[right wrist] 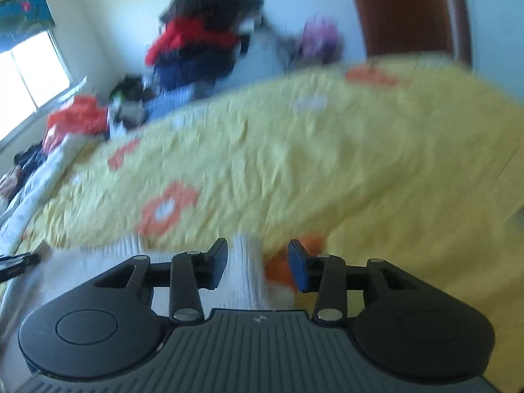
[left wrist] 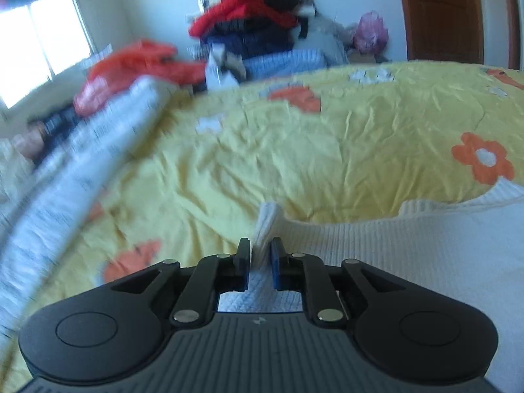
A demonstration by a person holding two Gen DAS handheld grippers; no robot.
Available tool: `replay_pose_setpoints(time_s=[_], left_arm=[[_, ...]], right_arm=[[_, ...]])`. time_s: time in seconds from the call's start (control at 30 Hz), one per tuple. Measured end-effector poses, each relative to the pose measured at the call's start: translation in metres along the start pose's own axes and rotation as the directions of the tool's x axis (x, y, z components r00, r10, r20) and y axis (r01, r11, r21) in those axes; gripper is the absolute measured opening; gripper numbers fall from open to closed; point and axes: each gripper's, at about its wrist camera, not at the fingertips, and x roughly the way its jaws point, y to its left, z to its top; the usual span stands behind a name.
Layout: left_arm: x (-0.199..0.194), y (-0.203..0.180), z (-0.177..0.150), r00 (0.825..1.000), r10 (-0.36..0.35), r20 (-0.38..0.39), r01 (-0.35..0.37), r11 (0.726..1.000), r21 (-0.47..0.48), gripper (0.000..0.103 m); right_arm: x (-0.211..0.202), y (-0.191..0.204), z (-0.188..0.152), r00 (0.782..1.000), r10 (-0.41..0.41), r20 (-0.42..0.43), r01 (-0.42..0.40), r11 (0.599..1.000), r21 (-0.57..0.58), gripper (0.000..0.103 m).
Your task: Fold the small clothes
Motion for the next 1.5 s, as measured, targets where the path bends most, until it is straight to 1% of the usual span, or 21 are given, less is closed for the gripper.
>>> replay_pose_setpoints(time_s=[0.07, 0.13, 0.23, 0.33, 0.37, 0.4, 0.43, 0.53, 0.8, 0.87, 0.9, 1.0, 1.07, 1.1, 1.13, 1.17, 1.2, 1.23, 1.27, 1.37, 1.5], left_arm=[[-0.011, -0.004, 0.004, 0.999, -0.015, 0.037, 0.016, 1.0, -0.008, 0.023], [-0.014, -0.014, 0.006, 0.998, -0.057, 0.039, 0.057, 0.998, -0.016, 0.031], [-0.003, -0.034, 0.004, 0.998, -0.068, 0.005, 0.068, 0.998, 0.004, 0.032], [0.014, -0.046, -0.008, 0.997, -0.067, -0.043, 0.068, 0.998, 0.011, 0.032], [0.015, -0.046, -0.012, 0.998, -0.061, -0.017, 0.061, 0.998, 0.007, 0.032], [0.015, -0.045, -0.015, 0.998, -0.066, -0.008, 0.066, 0.998, 0.002, 0.032], [0.015, -0.043, -0.014, 0.997, -0.075, -0.008, 0.074, 0.997, -0.009, 0.032], [0.018, -0.036, -0.015, 0.995, -0.098, -0.01, 0.097, 0.994, -0.048, 0.035], [0.023, -0.028, -0.019, 0.991, -0.137, 0.005, 0.137, 0.985, -0.109, 0.038], [0.027, -0.024, -0.018, 0.989, -0.147, 0.002, 0.145, 0.98, -0.133, 0.042], [0.028, -0.023, -0.017, 0.989, -0.148, 0.0, 0.147, 0.979, -0.14, 0.042], [0.024, -0.023, -0.018, 0.991, -0.136, -0.002, 0.134, 0.982, -0.135, 0.044], [0.008, -0.022, -0.02, 0.996, -0.088, 0.002, 0.088, 0.986, -0.139, 0.045], [-0.004, -0.02, -0.024, 0.997, -0.081, 0.012, 0.082, 0.987, -0.142, 0.045], [-0.019, -0.018, -0.029, 0.994, -0.106, 0.03, 0.109, 0.983, -0.147, 0.046], [-0.034, -0.014, -0.036, 0.987, -0.149, 0.052, 0.155, 0.976, -0.151, 0.05], [-0.046, -0.013, -0.043, 0.98, -0.185, 0.072, 0.194, 0.97, -0.149, 0.055], [-0.056, -0.014, -0.051, 0.975, -0.204, 0.086, 0.214, 0.967, -0.14, 0.068], [-0.062, -0.018, -0.058, 0.973, -0.211, 0.092, 0.221, 0.968, -0.119, 0.078], [-0.056, -0.031, -0.074, 0.978, -0.194, 0.083, 0.199, 0.978, -0.066, 0.082], [-0.032, -0.026, -0.074, 0.976, -0.193, 0.1, 0.205, 0.971, -0.125, 0.093]], right_arm=[[-0.016, 0.011, 0.005, 0.998, 0.019, 0.063, -0.019, 1.0, 0.013, 0.05], [-0.023, 0.028, 0.004, 0.993, 0.087, 0.08, -0.088, 0.996, 0.009, 0.063], [-0.009, 0.059, -0.007, 0.99, 0.139, 0.012, -0.137, 0.988, -0.071, 0.064], [0.021, 0.071, -0.022, 0.993, 0.088, -0.084, -0.098, 0.988, -0.123, 0.063], [0.032, 0.067, -0.029, 0.992, 0.054, -0.117, -0.069, 0.989, -0.128, 0.063], [0.039, 0.063, -0.035, 0.991, 0.024, -0.13, -0.042, 0.989, -0.141, 0.06], [0.038, 0.057, -0.041, 0.995, 0.048, -0.091, -0.062, 0.986, -0.156, 0.06], [0.033, 0.042, -0.039, 0.992, 0.095, -0.082, -0.1, 0.992, -0.07, 0.053], [0.039, 0.042, -0.04, 0.993, 0.099, -0.07, -0.104, 0.992, -0.074, 0.051], [0.043, 0.033, -0.035, 0.992, 0.108, -0.071, -0.111, 0.992, -0.052, 0.041], [0.046, 0.029, -0.031, 0.993, 0.093, -0.07, -0.095, 0.995, -0.038, 0.031], [0.046, 0.023, -0.029, 0.994, 0.081, -0.074, -0.081, 0.997, 0.0, 0.028], [0.034, 0.036, -0.031, 0.997, 0.013, -0.074, -0.016, 0.999, -0.044, 0.032], [0.022, 0.047, -0.034, 0.998, -0.037, -0.057, 0.032, 0.995, -0.092, 0.044], [0.009, 0.057, -0.039, 0.998, -0.059, -0.026, 0.055, 0.989, -0.136, 0.054], [-0.007, 0.065, -0.044, 0.999, -0.049, 0.01, 0.05, 0.981, -0.185, 0.058], [-0.022, 0.072, -0.051, 0.999, -0.02, 0.036, 0.028, 0.973, -0.227, 0.067], [-0.033, 0.076, -0.059, 0.999, -0.002, 0.039, 0.011, 0.968, -0.25, 0.073], [-0.039, 0.078, -0.067, 1.0, -0.004, 0.025, 0.01, 0.966, -0.259, 0.073], [-0.029, 0.071, -0.086, 0.997, -0.055, -0.049, 0.041, 0.964, -0.263, 0.072], [-0.014, 0.057, -0.093, 1.0, -0.023, 0.001, 0.023, 0.967, -0.255, 0.08]])
